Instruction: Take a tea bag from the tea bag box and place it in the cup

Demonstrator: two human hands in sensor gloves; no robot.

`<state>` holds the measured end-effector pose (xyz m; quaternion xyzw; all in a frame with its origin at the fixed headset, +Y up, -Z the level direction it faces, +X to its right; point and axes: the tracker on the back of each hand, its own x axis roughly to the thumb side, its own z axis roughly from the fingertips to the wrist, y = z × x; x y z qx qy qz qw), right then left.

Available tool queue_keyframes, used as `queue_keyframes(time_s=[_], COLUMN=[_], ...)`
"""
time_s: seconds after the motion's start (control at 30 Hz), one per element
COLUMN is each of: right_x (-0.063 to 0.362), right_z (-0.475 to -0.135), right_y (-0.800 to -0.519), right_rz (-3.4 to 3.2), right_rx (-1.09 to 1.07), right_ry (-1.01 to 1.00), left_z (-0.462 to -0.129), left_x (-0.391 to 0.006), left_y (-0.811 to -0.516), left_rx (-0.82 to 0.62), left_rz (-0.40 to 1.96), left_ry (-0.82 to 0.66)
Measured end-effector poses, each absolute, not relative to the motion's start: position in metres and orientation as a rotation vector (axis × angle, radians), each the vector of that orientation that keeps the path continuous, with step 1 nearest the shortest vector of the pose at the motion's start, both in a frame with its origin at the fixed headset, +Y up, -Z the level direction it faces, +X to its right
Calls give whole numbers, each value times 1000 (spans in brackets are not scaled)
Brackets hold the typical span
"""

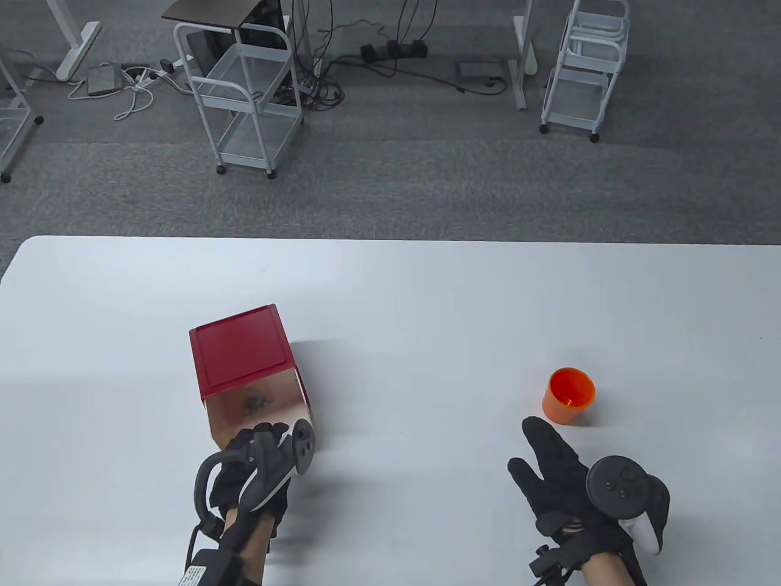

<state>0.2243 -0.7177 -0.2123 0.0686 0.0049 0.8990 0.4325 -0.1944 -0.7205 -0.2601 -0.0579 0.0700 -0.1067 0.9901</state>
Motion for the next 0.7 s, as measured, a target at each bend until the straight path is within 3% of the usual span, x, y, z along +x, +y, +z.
queue_keyframes(time_s=[0.7], right_x=[223], right_z=[-210], right_y=[-718], right_rz=[2240], right_rx=[181], right_ry=[13], left_z=[-247], left_x=[-191], left_y=[-723], left_rx=[-125], left_rz=[-210], left_ry=[117])
